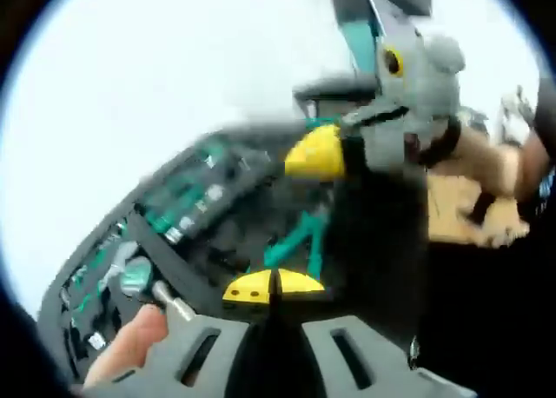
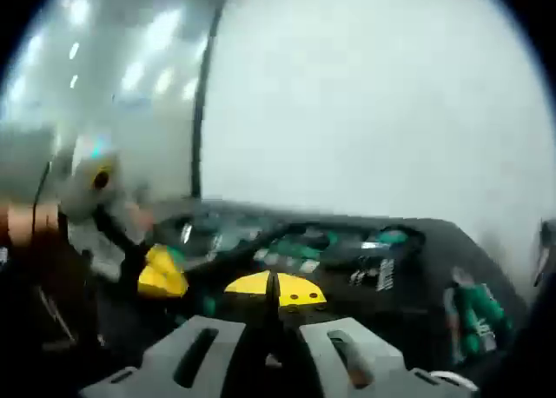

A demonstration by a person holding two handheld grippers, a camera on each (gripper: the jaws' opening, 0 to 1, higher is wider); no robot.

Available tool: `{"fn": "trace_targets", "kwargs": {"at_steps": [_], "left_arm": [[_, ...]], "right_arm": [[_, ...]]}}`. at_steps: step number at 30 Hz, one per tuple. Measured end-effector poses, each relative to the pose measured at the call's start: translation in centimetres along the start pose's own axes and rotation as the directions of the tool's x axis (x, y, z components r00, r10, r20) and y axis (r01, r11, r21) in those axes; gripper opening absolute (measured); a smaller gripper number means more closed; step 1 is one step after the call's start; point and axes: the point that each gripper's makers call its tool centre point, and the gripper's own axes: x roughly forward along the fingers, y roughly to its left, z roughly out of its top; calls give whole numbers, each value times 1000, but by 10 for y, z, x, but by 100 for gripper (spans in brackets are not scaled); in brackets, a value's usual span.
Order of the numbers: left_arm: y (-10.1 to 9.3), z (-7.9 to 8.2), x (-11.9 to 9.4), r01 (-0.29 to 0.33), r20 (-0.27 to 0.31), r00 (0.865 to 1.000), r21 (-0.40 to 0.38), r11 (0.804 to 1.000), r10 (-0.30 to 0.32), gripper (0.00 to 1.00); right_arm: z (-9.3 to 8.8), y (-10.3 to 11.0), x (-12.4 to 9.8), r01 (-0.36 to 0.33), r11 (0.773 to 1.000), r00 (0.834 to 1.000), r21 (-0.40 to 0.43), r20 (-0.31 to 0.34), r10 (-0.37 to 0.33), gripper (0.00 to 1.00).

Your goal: Pick up the tools and put them into their designated positions in the toolbox.

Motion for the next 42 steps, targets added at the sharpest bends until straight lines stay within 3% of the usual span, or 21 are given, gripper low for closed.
{"fn": "trace_targets", "kwargs": {"at_steps": [2, 5, 6, 9, 10, 11, 12, 14, 15, 17, 19, 21, 26, 31, 33, 34, 35, 37, 39, 41, 42], "left_arm": [[21, 23, -23, -40, 167, 985, -83, 996, 54, 3], [74, 45, -81, -51, 445, 879, -266, 963, 170, 9], [86, 43, -94, -49, 502, 843, -289, 956, 195, 11], [96, 24, -109, -46, 606, 767, -280, 959, 213, 15], [94, 23, -102, 4, 640, 747, -274, 962, 179, 16], [86, 12, -91, 70, 617, 774, -304, 950, 141, 16], [83, 0, -80, 67, 583, 802, -304, 950, 130, 16], [91, -16, -71, -122, 469, 860, -196, 973, 202, 13], [84, -7, -73, -88, 506, 842, -213, 973, 186, 13], [82, 5, -86, -42, 609, 771, -245, 969, 188, 13], [83, 0, -85, -61, 583, 791, -232, 971, 189, 13], [83, -1, -83, -58, 574, 798, -232, 971, 184, 13], [76, 1, -81, -81, 566, 804, -196, 977, 180, 13], [75, 1, -82, -88, 564, 805, -194, 977, 185, 13], [70, 2, -82, -89, 562, 807, -189, 978, 182, 13], [70, 2, -82, -91, 558, 810, -184, 979, 181, 13], [69, 1, -82, -92, 556, 812, -181, 979, 179, 13], [71, 0, -80, -100, 547, 817, -176, 979, 181, 13], [72, -1, -79, -103, 543, 820, -174, 979, 182, 13], [72, -1, -79, -101, 545, 818, -176, 979, 182, 13], [72, -1, -79, -99, 545, 818, -178, 979, 182, 13]], "right_arm": [[19, -26, -10, 66, 998, 997, -19, 48, -65, 2], [43, -45, -24, 96, 994, 994, -50, 51, -94, 7], [59, -55, -30, 126, 991, 989, -46, 79, -122, 7], [105, -62, -44, 150, 989, 978, -16, 150, -146, 7], [114, -70, -47, 175, 984, 976, -16, 131, -171, 9], [126, -80, -51, 225, 974, 967, -26, 127, -220, 11], [132, -86, -50, 262, 964, 959, -46, 125, -254, 12], [127, -101, -46, 301, 949, 953, -89, 49, -298, 13], [124, -108, -43, 320, 941, 947, -111, 14, -320, 15], [113, -122, -37, 343, 926, 933, -155, -55, -355, 17], [83, -137, -29, 353, 916, 903, -189, -188, -387, 18], [34, -153, -30, 342, 908, 826, -242, -383, -413, 18], [-37, -171, -36, 207, 901, 694, -380, -592, -410, 17], [-54, -193, -23, 180, 904, 652, -387, -641, -404, 16], [-64, -199, -25, 170, 900, 623, -401, -664, -414, 14], [-71, -197, -26, 146, 910, 620, -388, -681, -389, 11], [-64, -191, -13, 125, 928, 690, -351, -641, -335, 9], [-63, -194, -23, 260, 931, 653, -256, -664, -365, 7], [-59, -192, -26, 337, 927, 668, -162, -653, -357, 7], [-53, -192, -28, 353, 930, 705, -103, -624, -337, 6], [-53, -186, -32, 384, 923, 706, -30, -635, -314, 6]]}}
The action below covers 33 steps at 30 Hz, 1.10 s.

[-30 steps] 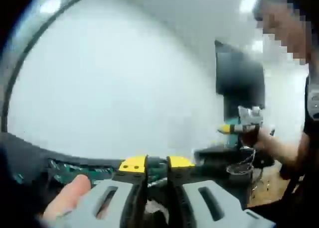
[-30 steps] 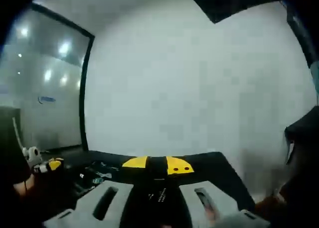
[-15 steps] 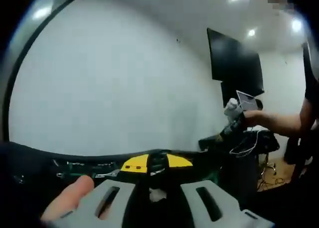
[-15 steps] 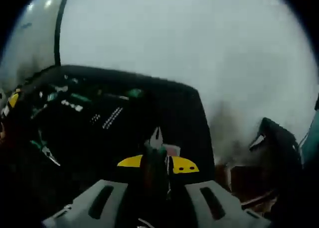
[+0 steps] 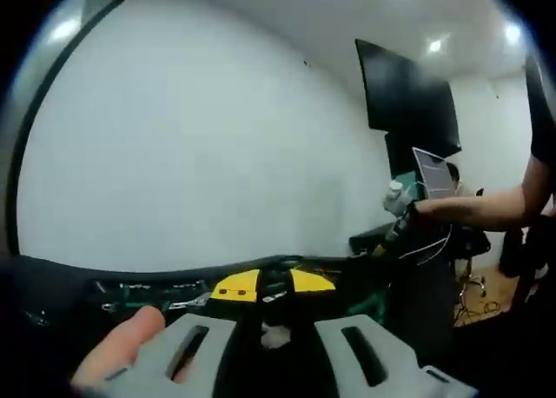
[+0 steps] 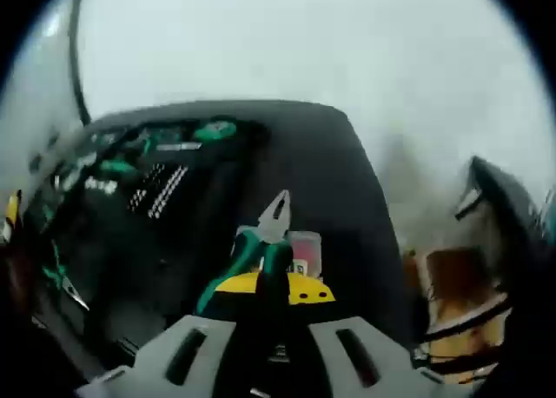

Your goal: Pick up the tools and put them into their designated positions in the toolbox.

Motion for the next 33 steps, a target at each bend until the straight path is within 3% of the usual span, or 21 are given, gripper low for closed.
{"fn": "trace_targets", "kwargs": {"at_steps": [2, 4, 5, 9, 13, 15, 17, 21, 23, 24, 25, 27, 28, 29, 31, 32, 33], "left_arm": [[1, 0, 0, 0, 3, 1000, -6, 1000, 1, 13], [2, 0, 0, -3, 1, 1000, -6, 1000, 3, 13], [3, -1, 1, -4, -2, 1000, -2, 1000, 4, 13], [3, -3, 1, -4, -7, 1000, -1, 1000, 4, 13], [4, -3, 2, -4, -9, 1000, -1, 1000, 4, 13], [4, -3, 2, -4, -9, 1000, -1, 1000, 4, 13], [4, -3, 2, -2, -9, 1000, -1, 1000, 2, 13], [1, -3, 1, -3, -11, 1000, 4, 1000, 3, 13], [0, -3, 1, -5, -13, 1000, 8, 1000, 5, 12], [0, -3, 1, -6, -16, 1000, 10, 1000, 6, 12], [0, -4, 1, -6, -19, 1000, 11, 1000, 6, 12], [0, -4, 2, -5, -19, 1000, 12, 1000, 5, 12], [0, -4, 2, -5, -19, 1000, 12, 1000, 5, 12], [1, -4, 2, -5, -16, 1000, 10, 1000, 5, 12], [0, -2, 2, -5, -13, 1000, 8, 1000, 5, 12], [0, -2, 1, -4, -13, 1000, 7, 1000, 4, 12], [0, -2, 1, -3, -14, 1000, 8, 1000, 3, 12]], "right_arm": [[-5, 15, -7, -82, 994, 996, 77, 31, 80, 6], [-15, 30, -12, -159, 980, 987, 117, 5, 159, 6], [-17, 21, -14, -106, 986, 994, 126, 12, 105, 6], [-23, 28, -27, -100, 987, 994, 125, 46, 95, 6], [-20, 46, -32, -226, 947, 974, 228, 81, 213, 6], [-24, 64, -35, -279, 924, 960, 262, 82, 267, 6], [-29, 96, -41, -336, 916, 942, 219, 73, 328, 6], [-38, 149, -44, -371, 882, 928, 291, 96, 359, 6], [-43, 168, -43, -370, 887, 929, 276, 100, 356, 6], [-46, 175, -42, -350, 900, 937, 259, 94, 337, 6], [-50, 180, -43, -290, 928, 957, 235, 99, 274, 6], [-46, 175, -45, -172, 955, 981, 242, 128, 144, 0], [-38, 185, -46, -205, 955, 972, 215, 161, 172, 0], [-42, 198, -53, -211, 964, 969, 161, 166, 184, 0], [-41, 199, -50, -134, 991, 977, -18, 167, 135, 0], [-37, 196, -49, -96, 992, 978, -84, 179, 110, 0], [-31, 195, -53, -110, 988, 970, -105, 206, 130, 0]]}}
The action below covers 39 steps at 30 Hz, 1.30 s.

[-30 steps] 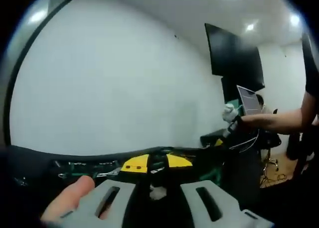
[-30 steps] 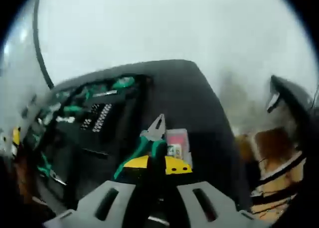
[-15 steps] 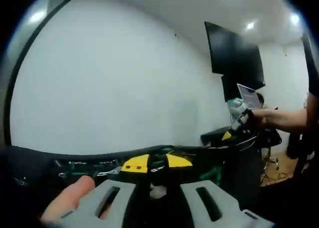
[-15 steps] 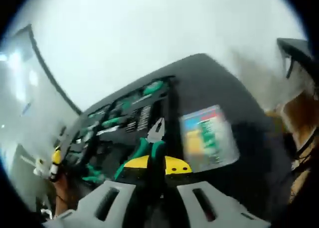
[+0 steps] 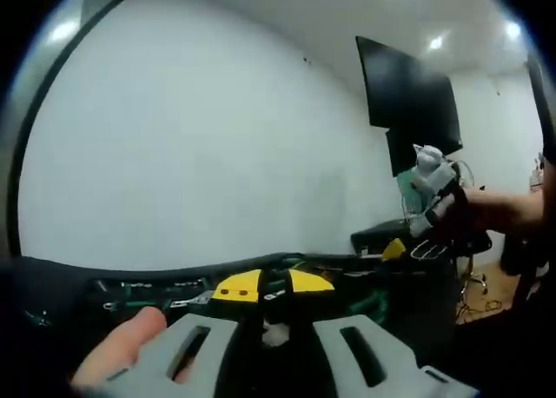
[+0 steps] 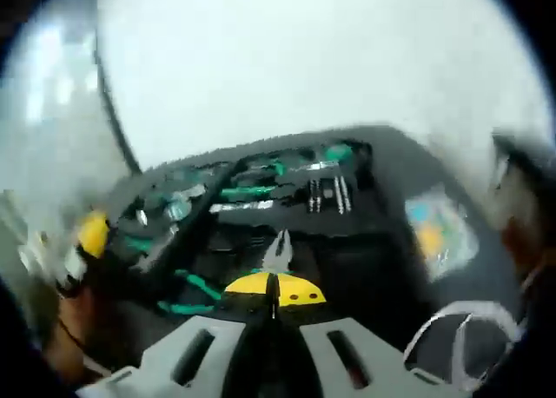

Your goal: Pick up the tools and put them into their designated positions in the toolbox.

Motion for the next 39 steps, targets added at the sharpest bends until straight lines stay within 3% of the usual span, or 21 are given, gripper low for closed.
{"fn": "trace_targets", "kwargs": {"at_steps": [3, 5, 6, 7, 9, 10, 12, 14, 17, 20, 24, 25, 27, 29, 31, 32, 34, 35, 36, 37, 39], "left_arm": [[-1, -2, 0, -1, -10, 1000, 10, 1000, 1, 12], [-2, -2, 0, 1, -11, 1000, 14, 1000, -1, 11], [-1, -1, 0, 1, -10, 1000, 13, 1000, -1, 11], [0, -1, 0, 1, -7, 1000, 12, 1000, -1, 11], [-1, 0, 0, 2, -5, 1000, 10, 1000, -2, 11], [-1, 0, 0, 2, -7, 1000, 11, 1000, -2, 11], [-1, -3, 1, 1, -16, 1000, 17, 1000, 0, 11], [-2, -4, 1, 0, -22, 1000, 21, 1000, 0, 11], [-6, -6, 2, 2, -33, 999, 29, 1000, -1, 11], [-4, -7, 1, 1, -39, 999, 36, 999, 0, 11], [-3, -7, 2, 3, -43, 999, 39, 999, -1, 11], [-3, -7, 2, 5, -42, 999, 40, 999, -3, 11], [-3, -8, 3, 7, -42, 999, 38, 999, -5, 11], [-3, -7, 3, 9, -39, 999, 36, 999, -8, 11], [-3, -6, 3, 9, -32, 999, 33, 999, -8, 11], [-3, -5, 3, 9, -28, 1000, 30, 1000, -8, 11], [-2, -4, 3, 8, -22, 1000, 24, 1000, -8, 11], [-1, -4, 3, 9, -21, 1000, 23, 1000, -8, 11], [-1, -4, 3, 9, -21, 1000, 23, 1000, -9, 11], [-1, -5, 3, 10, -21, 1000, 24, 1000, -9, 11], [-2, -5, 3, 9, -24, 1000, 26, 1000, -9, 11]], "right_arm": [[-1, -5, -20, -100, 994, 994, -46, -39, 98, 0], [-14, -29, -28, -55, 972, 993, -228, -112, 30, 0], [-17, -38, -30, -25, 962, 994, -274, -110, -5, 0], [-27, -37, -30, -31, 972, 990, -235, -140, -2, 0], [-42, -9, -29, -162, 969, 975, -188, -184, 127, 0], [-44, -1, -28, -177, 971, 970, -159, -192, 145, 0], [-34, -1, -24, -144, 956, 982, -257, -155, 106, 0], [-33, 6, -19, -147, 956, 982, -254, -157, 109, 0], [-33, 38, -12, -222, 944, 969, -243, -165, 185, 0], [-30, 65, 6, -277, 908, 959, -313, -150, 241, 0], [-17, 74, 19, -289, 917, 957, -276, -94, 273, 0], [-17, 77, 16, -311, 903, 950, -295, -108, 292, 0], [-16, 84, 2, -388, 831, 921, -398, -139, 363, 0], [3, 73, -10, -369, 785, 922, -498, -92, 375, 0], [25, 49, -11, -303, 750, 939, -588, -49, 341, 2], [26, 45, -12, -324, 710, 931, -626, -77, 358, 3], [11, 57, -18, -466, 540, 852, -701, -189, 489, 17], [9, 63, -13, -490, 501, 824, -713, -192, 533, 26], [4, 66, -10, -523, 470, 801, -711, -220, 557, 33], [-1, 66, -4, -544, 453, 792, -706, -254, 555, 33], [3, 59, 15, -522, 447, 807, -726, -250, 535, 28]]}}
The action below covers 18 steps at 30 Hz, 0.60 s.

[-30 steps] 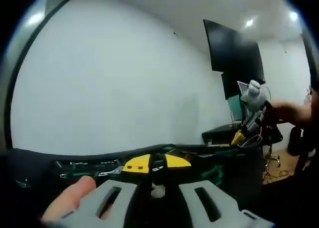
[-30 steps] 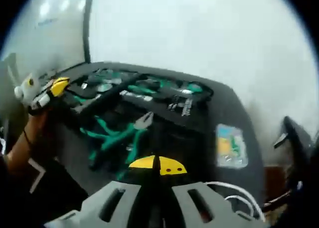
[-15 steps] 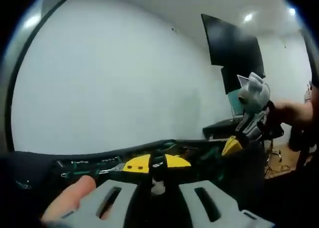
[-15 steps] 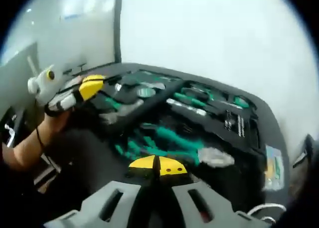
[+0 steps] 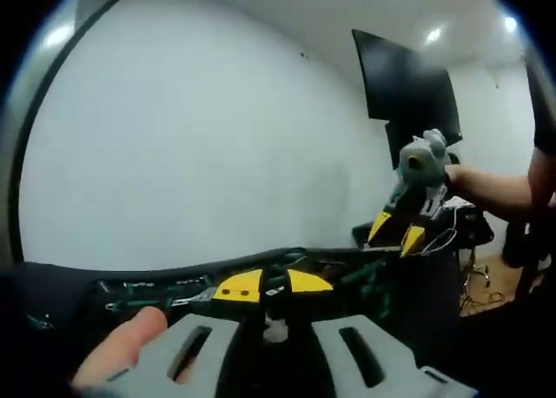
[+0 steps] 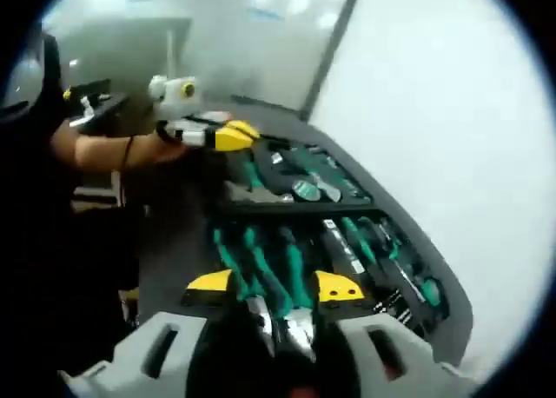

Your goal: Pick up the tools and put them into their designated positions in the toolbox.

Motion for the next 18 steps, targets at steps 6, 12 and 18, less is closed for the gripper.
{"fn": "trace_targets", "kwargs": {"at_steps": [6, 12, 18], "left_arm": [[-1, -3, 1, 1, -12, 1000, 10, 1000, -1, 10], [0, -3, 0, 4, -8, 1000, 6, 1000, -4, 10], [-1, -4, 0, 5, -13, 1000, 12, 1000, -4, 10]], "right_arm": [[-26, -6, 14, -163, 982, 981, 99, -86, 172, 27], [-26, 5, 34, -310, 940, 928, 141, -170, 331, 28], [-22, -1, 44, -347, 924, 882, 163, -278, 380, 25]]}}
